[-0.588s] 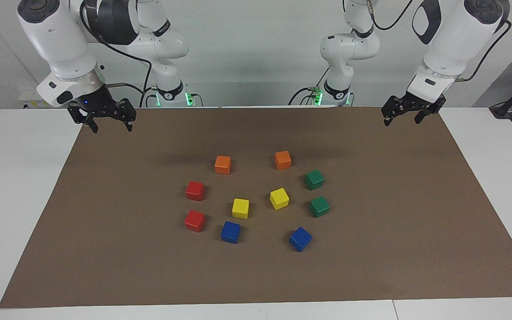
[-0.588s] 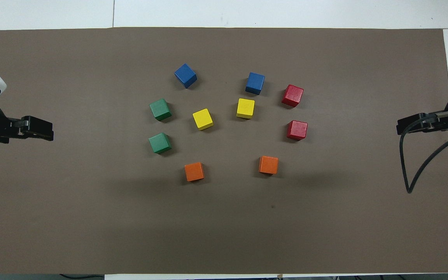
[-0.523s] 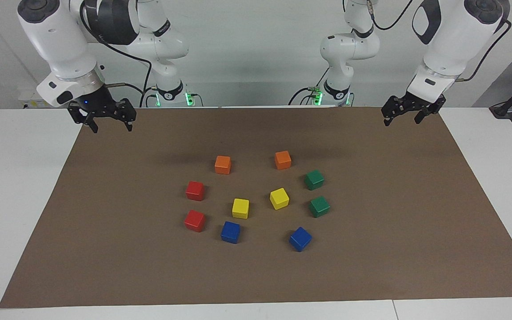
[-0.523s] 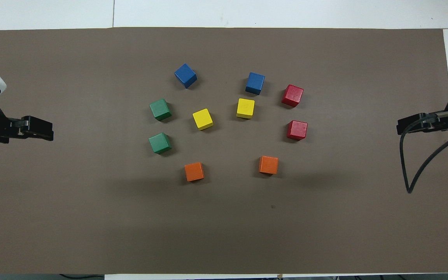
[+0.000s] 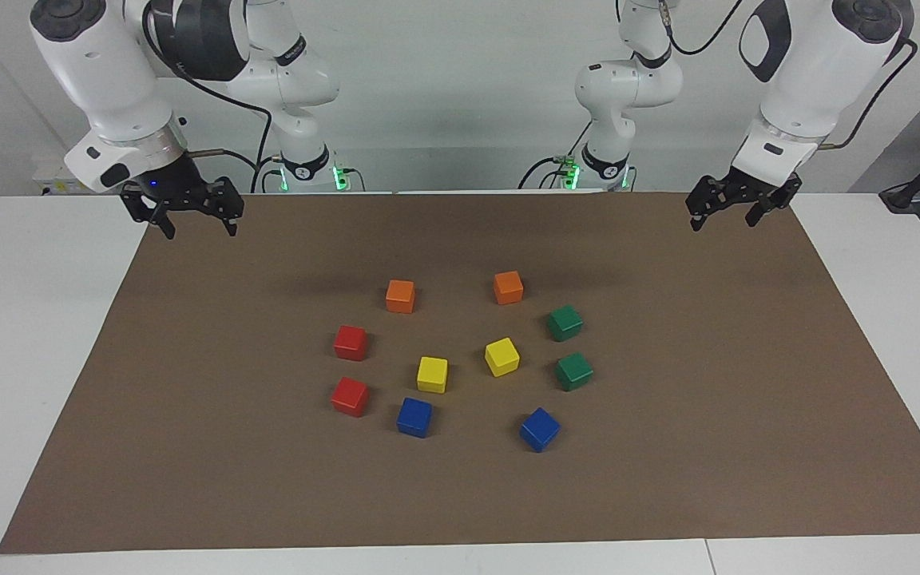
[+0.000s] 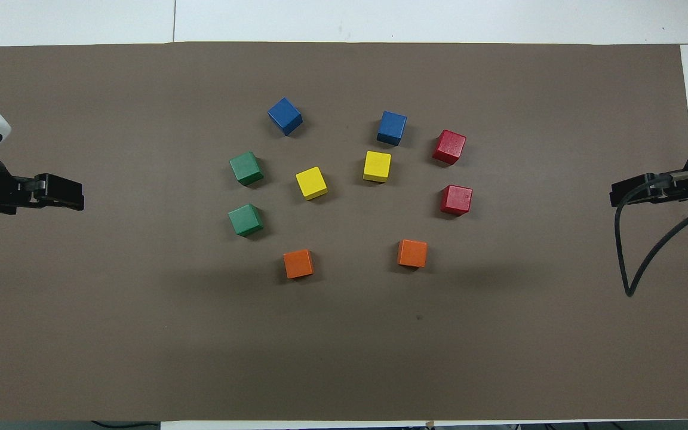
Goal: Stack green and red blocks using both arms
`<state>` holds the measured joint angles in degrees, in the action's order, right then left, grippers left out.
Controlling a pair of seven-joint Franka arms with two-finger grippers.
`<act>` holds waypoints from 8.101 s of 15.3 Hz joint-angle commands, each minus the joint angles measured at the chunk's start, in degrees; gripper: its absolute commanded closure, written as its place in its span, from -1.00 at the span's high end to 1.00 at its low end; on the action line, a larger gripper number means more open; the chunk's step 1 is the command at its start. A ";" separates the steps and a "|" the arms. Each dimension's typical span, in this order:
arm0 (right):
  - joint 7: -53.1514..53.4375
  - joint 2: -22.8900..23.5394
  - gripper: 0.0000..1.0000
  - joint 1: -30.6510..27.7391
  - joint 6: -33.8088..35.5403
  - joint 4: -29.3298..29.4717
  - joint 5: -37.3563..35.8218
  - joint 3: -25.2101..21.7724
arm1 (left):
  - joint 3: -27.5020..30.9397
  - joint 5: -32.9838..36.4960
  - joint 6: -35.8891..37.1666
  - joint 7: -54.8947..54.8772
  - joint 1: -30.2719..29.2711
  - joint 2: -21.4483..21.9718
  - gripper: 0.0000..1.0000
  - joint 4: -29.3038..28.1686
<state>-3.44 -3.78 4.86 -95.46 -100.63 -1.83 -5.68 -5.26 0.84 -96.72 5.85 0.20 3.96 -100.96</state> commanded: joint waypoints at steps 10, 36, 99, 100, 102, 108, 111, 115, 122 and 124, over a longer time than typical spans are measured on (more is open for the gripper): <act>33.22 11.58 1.00 10.77 -19.84 -6.51 0.60 1.20 | 0.08 -0.75 -26.93 27.72 16.23 -7.56 1.00 -17.60; 30.77 19.51 -1.00 15.62 -41.21 -18.90 1.31 1.20 | 0.43 5.84 -26.88 33.32 14.94 -13.91 -1.00 -17.35; 37.11 38.14 1.00 13.51 -30.40 13.80 0.16 1.64 | 0.78 2.68 -41.97 53.91 18.17 -29.98 0.93 -2.84; 37.10 38.14 1.00 13.51 -30.84 13.53 0.16 1.64 | 0.78 2.76 -41.79 53.83 18.26 -29.89 0.85 -3.28; 37.10 38.14 1.00 13.60 -33.29 11.78 0.16 1.64 | 0.87 5.73 -40.57 53.56 18.52 -29.37 0.10 -3.98; 37.01 38.14 0.12 13.07 -35.50 10.36 0.51 1.64 | 0.25 9.98 -19.76 38.85 13.19 -21.40 -1.00 -1.51; 37.01 38.14 -1.00 12.89 -35.32 10.45 0.87 1.72 | 0.43 6.64 -14.39 19.97 6.50 -15.57 -1.00 -3.90; 34.57 37.45 -1.00 12.37 -31.30 11.85 0.52 1.64 | 0.34 5.93 -15.15 -0.89 -0.45 -14.60 -1.00 -5.73; 9.28 20.60 -1.00 0.87 -14.41 6.35 0.60 1.64 | 0.52 2.41 -23.85 -9.27 -4.24 -13.63 -1.00 -12.59; 3.38 15.75 -1.00 -2.73 -17.37 -0.50 0.78 1.64 | 0.52 2.24 -24.92 -9.28 -4.24 -13.72 -1.00 -13.47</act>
<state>5.53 18.36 5.47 -109.42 -91.27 -1.73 -4.96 -4.47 4.29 -119.44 -1.83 -3.32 -11.43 -111.73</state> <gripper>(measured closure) 0.454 0.449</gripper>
